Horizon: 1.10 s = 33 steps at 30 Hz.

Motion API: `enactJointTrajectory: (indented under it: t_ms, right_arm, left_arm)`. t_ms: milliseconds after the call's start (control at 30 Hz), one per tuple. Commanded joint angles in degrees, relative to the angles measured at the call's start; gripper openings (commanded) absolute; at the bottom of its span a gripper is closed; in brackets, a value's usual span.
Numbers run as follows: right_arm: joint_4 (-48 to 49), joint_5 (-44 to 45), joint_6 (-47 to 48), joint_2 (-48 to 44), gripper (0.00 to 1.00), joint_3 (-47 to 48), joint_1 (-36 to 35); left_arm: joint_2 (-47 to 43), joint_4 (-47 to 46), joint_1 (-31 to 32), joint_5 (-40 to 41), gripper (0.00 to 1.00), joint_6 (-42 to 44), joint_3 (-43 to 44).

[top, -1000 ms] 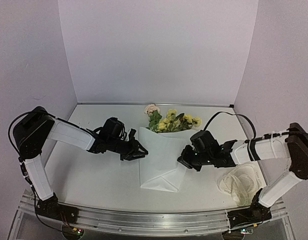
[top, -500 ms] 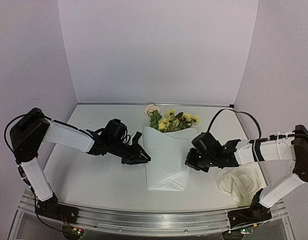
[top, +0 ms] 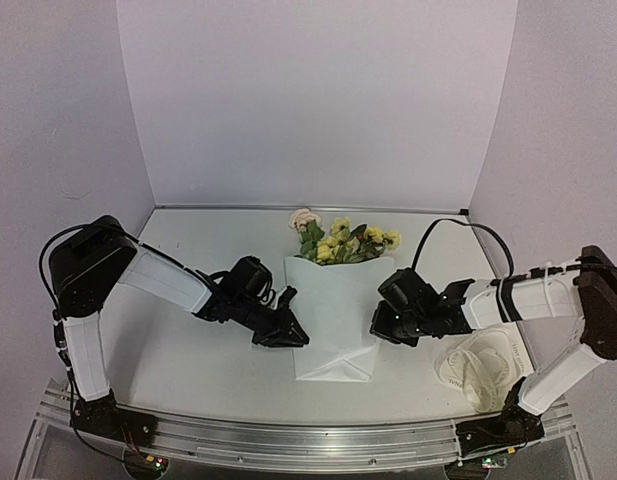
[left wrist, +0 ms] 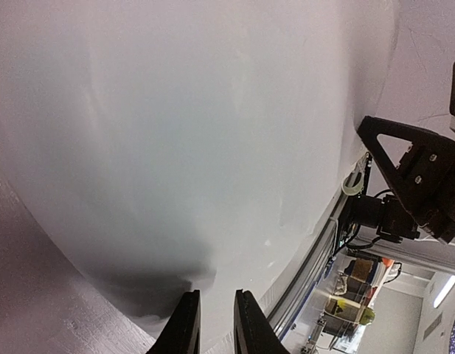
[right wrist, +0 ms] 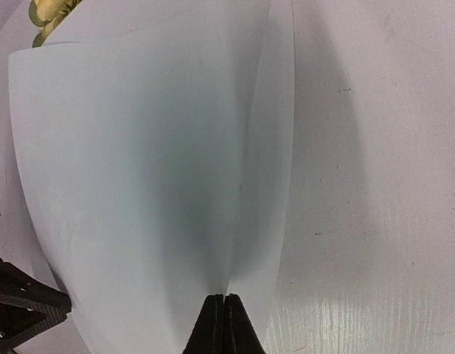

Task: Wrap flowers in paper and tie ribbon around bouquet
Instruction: Press the fold line of the folded bouquet.

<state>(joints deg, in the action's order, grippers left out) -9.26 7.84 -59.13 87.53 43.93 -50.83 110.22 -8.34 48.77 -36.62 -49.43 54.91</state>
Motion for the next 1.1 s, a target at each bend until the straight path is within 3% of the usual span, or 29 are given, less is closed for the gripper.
enactJointTrajectory:
  t_ms: [0, 333, 633, 1067]
  right_arm:
    - [-4.27, 2.85, 1.53, -0.92, 0.12, 4.04, -1.24]
    - [-7.87, 0.35, -0.55, -6.33, 0.45, 1.51, -4.13]
    - [-7.04, -1.24, -6.15, -6.51, 0.49, -2.53, -8.09]
    - [2.6, -5.05, -10.38, -0.06, 0.57, -3.5, -9.38]
  left_arm:
    - [0.93, -0.47, 0.25, -1.21, 0.18, 0.84, 3.46]
    - [1.39, -0.75, 0.59, -0.92, 0.18, 0.25, 3.33]
    - [1.8, -0.85, 1.05, -0.92, 0.18, -0.15, 3.8]
    - [1.11, -0.45, 1.24, -0.12, 0.17, -0.4, 3.96]
